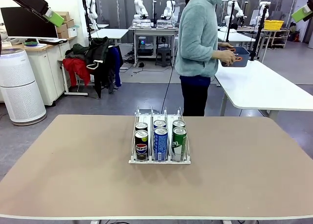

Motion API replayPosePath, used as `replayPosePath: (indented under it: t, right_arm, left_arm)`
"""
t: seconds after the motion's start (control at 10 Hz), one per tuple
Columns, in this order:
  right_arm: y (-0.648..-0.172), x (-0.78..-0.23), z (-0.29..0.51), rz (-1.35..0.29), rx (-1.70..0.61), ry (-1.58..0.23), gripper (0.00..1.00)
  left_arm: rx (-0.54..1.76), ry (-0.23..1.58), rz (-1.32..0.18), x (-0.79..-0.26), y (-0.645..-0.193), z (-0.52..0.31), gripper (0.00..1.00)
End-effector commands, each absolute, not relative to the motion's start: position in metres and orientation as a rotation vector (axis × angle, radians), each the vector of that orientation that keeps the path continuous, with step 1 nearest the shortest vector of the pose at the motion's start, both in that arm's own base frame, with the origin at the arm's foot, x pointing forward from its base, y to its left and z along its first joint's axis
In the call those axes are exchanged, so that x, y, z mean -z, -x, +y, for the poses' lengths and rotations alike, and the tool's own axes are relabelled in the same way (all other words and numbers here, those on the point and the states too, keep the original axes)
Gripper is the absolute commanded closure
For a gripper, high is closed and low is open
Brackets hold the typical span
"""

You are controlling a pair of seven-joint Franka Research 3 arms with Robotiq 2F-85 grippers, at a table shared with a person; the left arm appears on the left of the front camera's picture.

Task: Fill the beverage cans into the dispenser.
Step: Pick up the Sprite handed by the human.

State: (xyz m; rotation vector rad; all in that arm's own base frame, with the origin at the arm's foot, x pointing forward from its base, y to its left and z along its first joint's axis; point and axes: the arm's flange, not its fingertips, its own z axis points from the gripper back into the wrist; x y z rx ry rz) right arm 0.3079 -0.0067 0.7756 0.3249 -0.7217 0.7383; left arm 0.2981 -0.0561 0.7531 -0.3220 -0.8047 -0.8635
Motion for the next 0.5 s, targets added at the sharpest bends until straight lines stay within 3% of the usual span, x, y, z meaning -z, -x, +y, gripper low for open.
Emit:
replayPosePath:
  t: [0.0,0.4]
  right_arm:
    - [-0.308,-0.7755,-0.0058,-0.721,-0.742,-0.327,0.0]
    - [-0.308,-0.7755,-0.0058,-0.721,-0.742,-0.327,0.0]
  left_arm:
    - [0.854,0.33,-0.801,-0.753,-0.2988,-0.0566,0.0]
    - [0.854,0.33,-0.801,-0.753,-0.2988,-0.0566,0.0]
